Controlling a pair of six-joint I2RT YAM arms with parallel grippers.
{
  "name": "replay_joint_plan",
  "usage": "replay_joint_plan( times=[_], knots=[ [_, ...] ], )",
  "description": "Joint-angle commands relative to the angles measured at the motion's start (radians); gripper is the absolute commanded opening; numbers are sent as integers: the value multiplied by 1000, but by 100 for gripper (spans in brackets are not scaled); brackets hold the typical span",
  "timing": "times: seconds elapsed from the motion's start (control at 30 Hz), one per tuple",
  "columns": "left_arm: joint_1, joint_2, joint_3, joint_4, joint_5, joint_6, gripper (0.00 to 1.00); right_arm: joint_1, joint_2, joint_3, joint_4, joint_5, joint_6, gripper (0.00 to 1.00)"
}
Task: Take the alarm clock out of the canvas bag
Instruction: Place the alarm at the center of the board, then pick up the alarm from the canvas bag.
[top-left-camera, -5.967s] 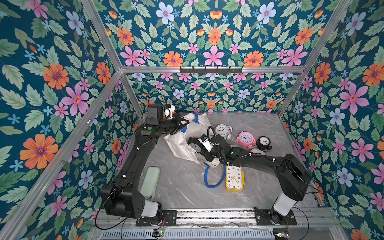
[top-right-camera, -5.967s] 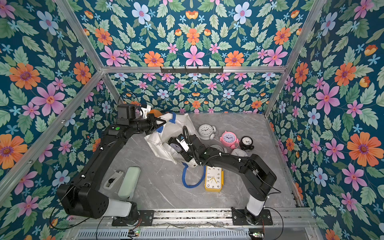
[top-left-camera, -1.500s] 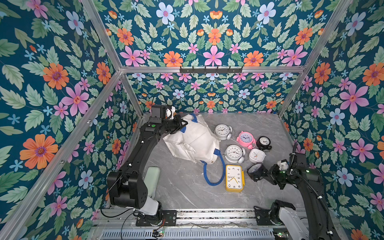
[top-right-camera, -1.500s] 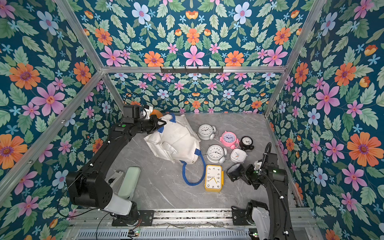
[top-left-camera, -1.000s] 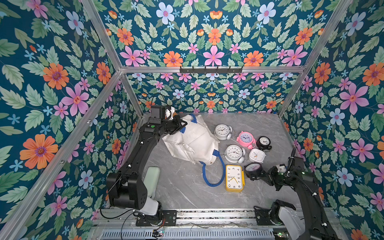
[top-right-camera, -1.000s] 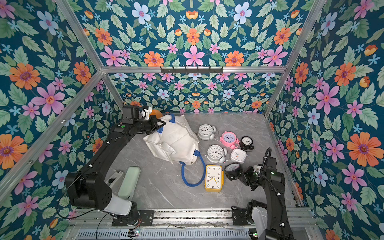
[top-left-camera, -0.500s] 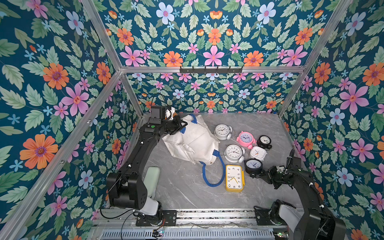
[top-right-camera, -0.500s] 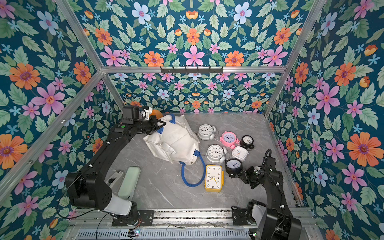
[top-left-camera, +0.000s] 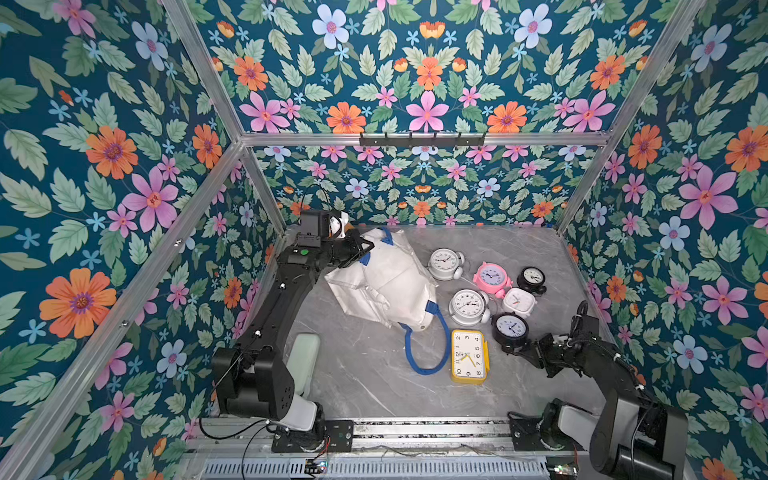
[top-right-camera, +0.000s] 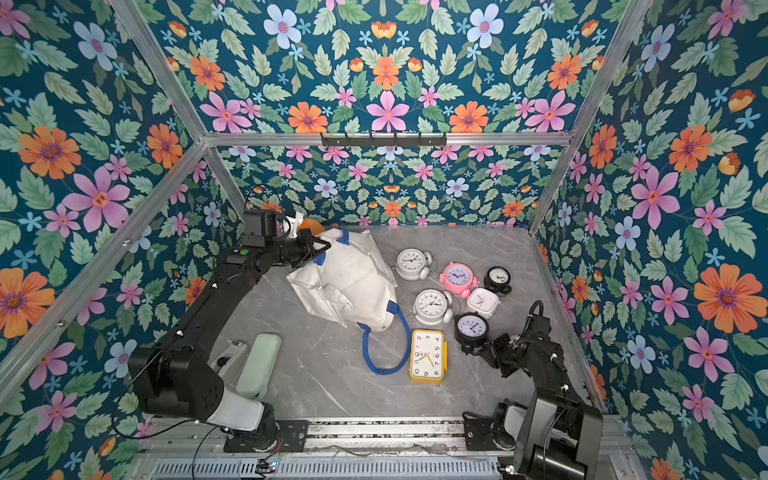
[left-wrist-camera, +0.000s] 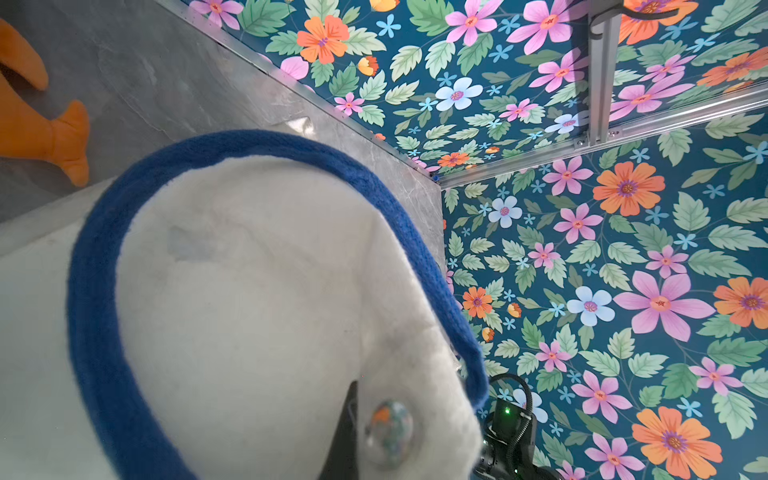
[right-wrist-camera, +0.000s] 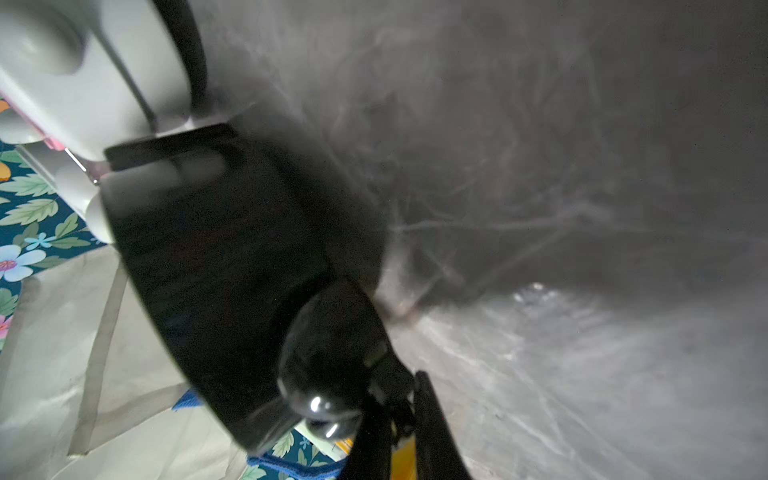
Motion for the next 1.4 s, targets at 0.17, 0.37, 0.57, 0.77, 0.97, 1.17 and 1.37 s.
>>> replay_joint_plan(
  times=[0.17, 0.37, 0.57, 0.77, 0.97, 1.17, 1.37],
  knots=[
    [2, 10, 18, 24, 15, 8, 0, -9, 11, 0, 17, 49, -8, 30],
    [2, 11, 25, 22, 15, 7, 0, -19, 17, 10, 9, 56, -21, 38],
    [2, 13, 31, 20, 21, 10, 0, -27, -24, 72, -60, 102, -65, 42],
    [2, 18, 38, 19, 36, 16, 0, -26, -92, 129, -93, 102, -103, 46],
    [-3, 34, 64, 8, 113, 67, 0, -21, -196, 240, -113, -7, -173, 44],
    [-12, 30, 67, 22, 141, 109, 0, 142, -294, 332, 25, -19, -147, 43],
    [-26, 49, 58, 70, 208, 104, 0, 553, -275, 412, 257, 111, -194, 42]
  ],
)
